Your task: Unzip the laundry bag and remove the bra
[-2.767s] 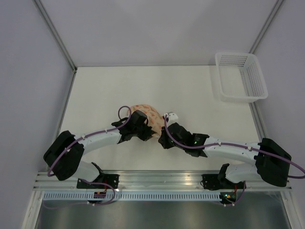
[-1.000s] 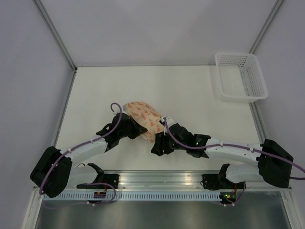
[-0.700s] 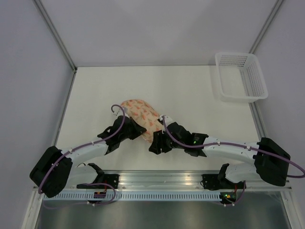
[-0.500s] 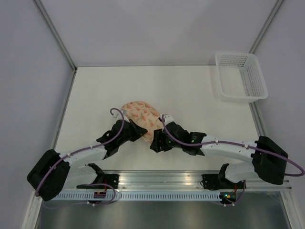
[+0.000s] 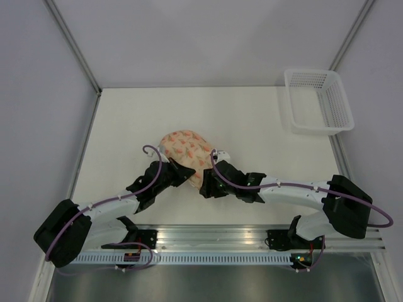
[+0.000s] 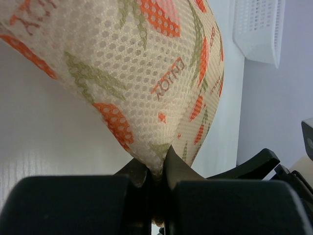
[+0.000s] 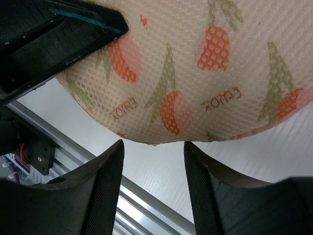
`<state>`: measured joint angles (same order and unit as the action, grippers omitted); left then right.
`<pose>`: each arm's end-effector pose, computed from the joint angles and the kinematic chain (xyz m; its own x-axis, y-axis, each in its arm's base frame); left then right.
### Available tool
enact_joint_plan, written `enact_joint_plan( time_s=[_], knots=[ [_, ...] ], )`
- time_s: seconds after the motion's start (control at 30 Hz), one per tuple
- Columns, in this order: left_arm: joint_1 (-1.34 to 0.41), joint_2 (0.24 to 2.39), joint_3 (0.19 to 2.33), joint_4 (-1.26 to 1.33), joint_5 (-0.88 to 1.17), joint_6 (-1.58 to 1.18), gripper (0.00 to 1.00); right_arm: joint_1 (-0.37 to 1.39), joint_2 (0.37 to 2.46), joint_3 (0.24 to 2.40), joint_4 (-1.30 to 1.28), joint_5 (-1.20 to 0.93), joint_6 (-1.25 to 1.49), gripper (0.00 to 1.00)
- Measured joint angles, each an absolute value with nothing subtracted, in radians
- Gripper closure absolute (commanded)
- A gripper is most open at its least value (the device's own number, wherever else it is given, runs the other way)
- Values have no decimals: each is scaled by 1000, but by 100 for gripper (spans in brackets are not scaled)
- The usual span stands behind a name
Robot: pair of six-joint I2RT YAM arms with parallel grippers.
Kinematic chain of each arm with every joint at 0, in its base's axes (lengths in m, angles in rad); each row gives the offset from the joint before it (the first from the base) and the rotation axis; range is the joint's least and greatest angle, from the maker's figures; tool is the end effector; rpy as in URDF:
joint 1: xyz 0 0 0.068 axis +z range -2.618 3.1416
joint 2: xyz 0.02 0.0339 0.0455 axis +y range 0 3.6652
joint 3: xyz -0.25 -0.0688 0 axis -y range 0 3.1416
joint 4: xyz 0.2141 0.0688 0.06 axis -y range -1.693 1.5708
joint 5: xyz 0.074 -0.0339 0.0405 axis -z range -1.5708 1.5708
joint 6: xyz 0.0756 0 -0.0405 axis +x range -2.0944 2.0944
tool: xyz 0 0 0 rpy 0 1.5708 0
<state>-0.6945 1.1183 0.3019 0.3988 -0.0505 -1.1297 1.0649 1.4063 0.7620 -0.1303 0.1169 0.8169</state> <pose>0.1851 -0.1492 0.1628 -0.6790 -0.6098 -0.4088 -0.0240 0.5750 -0.8178 0.1496 0.2519 0.1752 -0.8359 -0.0148 -0.5487 -0.3199 0.8254 0.4652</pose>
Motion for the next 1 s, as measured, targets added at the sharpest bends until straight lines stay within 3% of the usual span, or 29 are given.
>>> enact_joint_plan(
  time_s=[0.27, 0.63, 1.0],
  knots=[
    [-694, 1118, 302, 399, -50, -1159, 98, 1070, 1409, 762, -133, 138, 834, 52],
    [-695, 1119, 305, 390, -46, -1289, 98, 1113, 1408, 762, -132, 144, 842, 49],
    [-698, 1119, 328, 361, -41, -1346, 98, 1140, 1365, 762, -175, 326, 843, 52]
  ],
)
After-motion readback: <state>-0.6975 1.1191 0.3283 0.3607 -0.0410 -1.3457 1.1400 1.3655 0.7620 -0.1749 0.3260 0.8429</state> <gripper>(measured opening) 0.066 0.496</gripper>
